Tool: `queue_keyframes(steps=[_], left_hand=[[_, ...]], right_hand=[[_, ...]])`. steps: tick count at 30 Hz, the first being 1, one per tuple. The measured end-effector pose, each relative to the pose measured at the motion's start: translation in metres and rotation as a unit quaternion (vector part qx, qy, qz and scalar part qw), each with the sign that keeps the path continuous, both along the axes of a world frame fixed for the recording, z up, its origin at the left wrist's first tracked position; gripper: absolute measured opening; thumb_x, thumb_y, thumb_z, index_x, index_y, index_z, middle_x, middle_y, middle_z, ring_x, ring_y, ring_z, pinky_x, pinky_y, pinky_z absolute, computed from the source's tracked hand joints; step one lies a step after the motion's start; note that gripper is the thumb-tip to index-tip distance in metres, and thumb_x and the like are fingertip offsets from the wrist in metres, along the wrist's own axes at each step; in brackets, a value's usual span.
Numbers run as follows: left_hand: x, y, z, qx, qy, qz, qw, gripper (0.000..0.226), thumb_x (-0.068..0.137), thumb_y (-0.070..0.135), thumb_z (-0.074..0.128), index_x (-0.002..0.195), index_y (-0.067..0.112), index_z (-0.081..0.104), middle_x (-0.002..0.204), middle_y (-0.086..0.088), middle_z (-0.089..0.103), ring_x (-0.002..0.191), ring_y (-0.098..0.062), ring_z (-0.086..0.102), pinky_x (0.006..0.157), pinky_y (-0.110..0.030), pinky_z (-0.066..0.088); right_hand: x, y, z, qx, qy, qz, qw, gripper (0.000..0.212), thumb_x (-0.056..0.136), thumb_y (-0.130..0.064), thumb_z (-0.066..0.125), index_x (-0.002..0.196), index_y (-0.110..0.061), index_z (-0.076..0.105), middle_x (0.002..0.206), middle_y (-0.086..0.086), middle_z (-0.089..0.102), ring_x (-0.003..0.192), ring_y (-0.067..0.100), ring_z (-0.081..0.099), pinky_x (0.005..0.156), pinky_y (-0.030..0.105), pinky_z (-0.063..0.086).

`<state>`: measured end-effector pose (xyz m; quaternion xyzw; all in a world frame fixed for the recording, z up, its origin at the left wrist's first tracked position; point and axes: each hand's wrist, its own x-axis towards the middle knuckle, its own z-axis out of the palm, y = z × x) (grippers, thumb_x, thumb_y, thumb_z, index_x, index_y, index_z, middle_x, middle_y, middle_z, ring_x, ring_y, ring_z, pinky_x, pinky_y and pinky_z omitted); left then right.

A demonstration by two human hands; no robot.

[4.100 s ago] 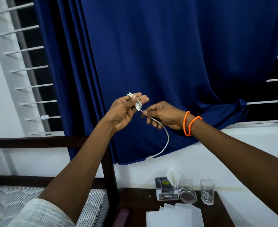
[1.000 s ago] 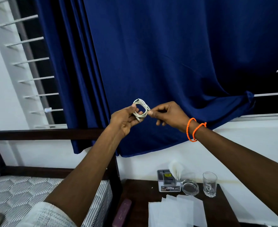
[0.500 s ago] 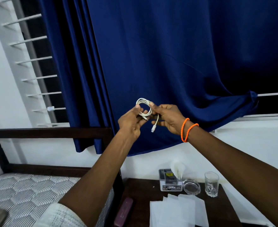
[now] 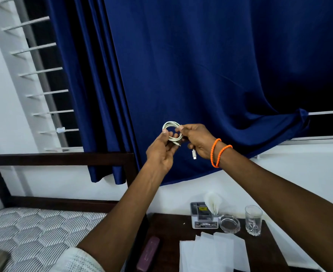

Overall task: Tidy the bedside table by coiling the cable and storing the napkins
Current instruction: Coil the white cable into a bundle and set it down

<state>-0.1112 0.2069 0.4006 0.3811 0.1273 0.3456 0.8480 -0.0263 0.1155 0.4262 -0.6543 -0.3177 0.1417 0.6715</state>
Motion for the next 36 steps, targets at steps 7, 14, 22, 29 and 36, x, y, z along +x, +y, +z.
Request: queue_keyframes(steps=[7,14,22,29,36], left_hand=[[-0.005,0.006,-0.015,0.108,0.126,0.008,0.986,0.025,0.090,0.034,0.076,0.108,0.016,0.077,0.100,-0.001,0.080,0.095,-0.016,0.075,0.084,-0.033,0.061],[-0.019,0.024,0.001,0.268,0.113,-0.013,0.957,0.018,0.099,0.024,0.065,0.107,0.012,0.075,0.102,-0.006,0.075,0.097,-0.017,0.070,0.077,-0.031,0.060],[-0.029,0.036,0.026,0.399,0.145,-0.040,0.905,0.022,0.096,0.025,0.068,0.109,0.010,0.078,0.101,-0.006,0.079,0.084,-0.010,0.067,0.065,-0.020,0.051],[-0.033,0.042,0.033,0.407,0.163,-0.096,0.894,0.025,0.095,0.019,0.068,0.114,0.004,0.075,0.098,-0.009,0.077,0.068,-0.006,0.061,0.054,-0.017,0.043],[-0.029,0.040,0.022,0.337,0.140,-0.092,0.926,0.016,0.093,0.009,0.069,0.105,0.002,0.076,0.086,-0.007,0.077,0.076,-0.013,0.069,0.067,-0.020,0.060]], right_hand=[[0.009,-0.002,0.009,-0.109,-0.256,-0.073,0.958,0.027,0.103,-0.021,0.051,0.095,-0.012,0.075,0.097,0.005,0.073,0.090,0.019,0.064,0.082,0.033,0.051],[0.021,-0.009,0.020,-0.167,-0.401,-0.044,0.900,0.026,0.104,-0.023,0.049,0.089,-0.017,0.069,0.067,-0.012,0.054,0.061,0.003,0.048,0.053,0.012,0.033],[0.021,-0.017,0.031,-0.189,-0.447,-0.028,0.874,0.026,0.104,-0.023,0.048,0.095,-0.013,0.071,0.088,-0.001,0.064,0.083,0.020,0.060,0.077,0.036,0.047],[0.017,-0.022,0.029,-0.170,-0.410,0.014,0.896,0.027,0.104,-0.024,0.051,0.095,-0.009,0.072,0.078,0.008,0.062,0.069,0.020,0.050,0.067,0.037,0.043],[0.013,-0.024,0.019,-0.119,-0.261,0.083,0.954,0.029,0.106,-0.020,0.048,0.105,0.000,0.069,0.077,0.010,0.051,0.060,0.018,0.039,0.051,0.026,0.034]])
